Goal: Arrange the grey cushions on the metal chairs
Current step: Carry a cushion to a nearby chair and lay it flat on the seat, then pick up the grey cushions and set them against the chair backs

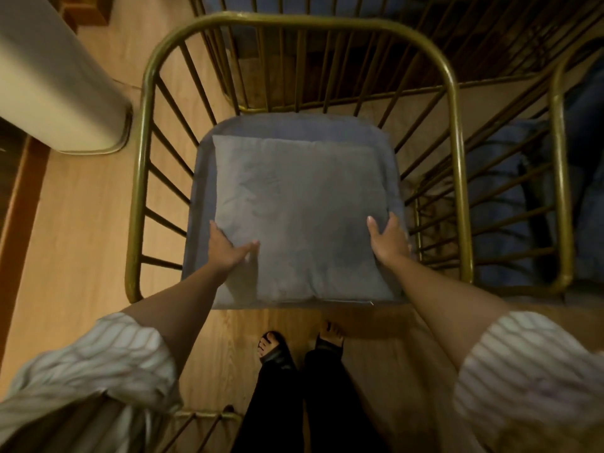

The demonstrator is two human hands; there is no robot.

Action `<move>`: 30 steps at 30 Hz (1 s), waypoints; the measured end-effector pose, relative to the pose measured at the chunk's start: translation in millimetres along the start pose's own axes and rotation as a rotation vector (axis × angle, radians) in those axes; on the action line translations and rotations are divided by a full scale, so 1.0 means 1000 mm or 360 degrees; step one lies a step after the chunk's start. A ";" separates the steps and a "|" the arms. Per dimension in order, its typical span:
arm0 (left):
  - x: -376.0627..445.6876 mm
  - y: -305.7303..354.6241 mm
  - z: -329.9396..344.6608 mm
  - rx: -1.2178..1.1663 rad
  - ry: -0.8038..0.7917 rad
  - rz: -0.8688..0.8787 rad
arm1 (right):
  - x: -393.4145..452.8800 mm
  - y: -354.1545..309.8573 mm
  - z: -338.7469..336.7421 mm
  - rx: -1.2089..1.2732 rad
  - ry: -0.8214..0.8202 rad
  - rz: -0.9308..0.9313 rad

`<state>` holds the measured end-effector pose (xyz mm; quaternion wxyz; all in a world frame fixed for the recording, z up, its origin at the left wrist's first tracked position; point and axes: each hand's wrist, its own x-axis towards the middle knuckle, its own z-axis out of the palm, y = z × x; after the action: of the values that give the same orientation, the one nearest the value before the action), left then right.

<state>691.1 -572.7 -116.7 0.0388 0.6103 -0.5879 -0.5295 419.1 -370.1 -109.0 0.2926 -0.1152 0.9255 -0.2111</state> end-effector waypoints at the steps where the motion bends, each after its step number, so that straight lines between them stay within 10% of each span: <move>1: -0.013 0.011 -0.001 0.0063 -0.0056 0.0047 | -0.013 -0.005 -0.008 -0.0127 -0.0012 -0.0062; 10: -0.099 0.077 0.001 0.0275 -0.0357 0.0365 | -0.099 -0.030 -0.078 -0.0904 -0.0238 -0.0648; 30: -0.238 0.271 0.204 0.1347 -0.0586 0.1288 | -0.125 0.089 -0.299 -0.0528 0.0195 -0.0191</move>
<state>426.6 -357.1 118.8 -0.1112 0.1997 -0.9293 -0.2900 334.3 -152.6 133.1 0.1996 -0.2038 0.9552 -0.0791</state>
